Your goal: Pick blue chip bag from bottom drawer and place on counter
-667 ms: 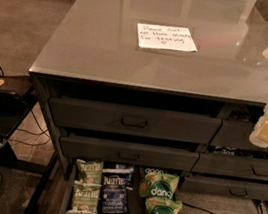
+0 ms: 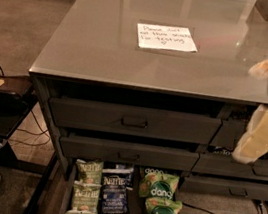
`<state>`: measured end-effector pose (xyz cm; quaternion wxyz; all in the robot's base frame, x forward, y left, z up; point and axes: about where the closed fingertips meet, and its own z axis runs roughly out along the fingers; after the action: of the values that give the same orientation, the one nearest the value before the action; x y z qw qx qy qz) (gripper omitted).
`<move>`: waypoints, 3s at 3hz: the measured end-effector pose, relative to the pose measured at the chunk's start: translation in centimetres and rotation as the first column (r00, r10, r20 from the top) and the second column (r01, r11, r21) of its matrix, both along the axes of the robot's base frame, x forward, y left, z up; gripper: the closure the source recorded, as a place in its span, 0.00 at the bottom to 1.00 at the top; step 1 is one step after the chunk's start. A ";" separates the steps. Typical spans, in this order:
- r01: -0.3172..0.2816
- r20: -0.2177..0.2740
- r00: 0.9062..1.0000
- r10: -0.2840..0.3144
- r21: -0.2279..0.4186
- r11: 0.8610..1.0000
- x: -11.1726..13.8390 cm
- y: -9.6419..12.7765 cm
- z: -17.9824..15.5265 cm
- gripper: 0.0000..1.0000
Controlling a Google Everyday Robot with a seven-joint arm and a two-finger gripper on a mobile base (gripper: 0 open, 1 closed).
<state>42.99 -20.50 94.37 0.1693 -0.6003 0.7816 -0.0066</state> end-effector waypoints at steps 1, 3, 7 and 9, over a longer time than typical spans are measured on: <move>-0.008 -0.021 1.000 0.010 0.096 0.995 -1.2 2.6 -6.0 0.00; 0.007 -0.087 0.996 0.022 0.325 0.946 -2.3 7.6 -20.1 0.00; -0.078 0.022 0.997 0.075 0.269 0.960 1.0 9.1 -30.2 0.00; -0.127 0.081 0.991 0.107 0.298 0.946 8.1 12.6 -42.7 0.00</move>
Offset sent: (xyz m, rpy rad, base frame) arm -0.0186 0.0810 -0.2290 0.3228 0.0618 0.0157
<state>51.10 -7.92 51.72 0.2842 -0.6121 0.7306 0.1041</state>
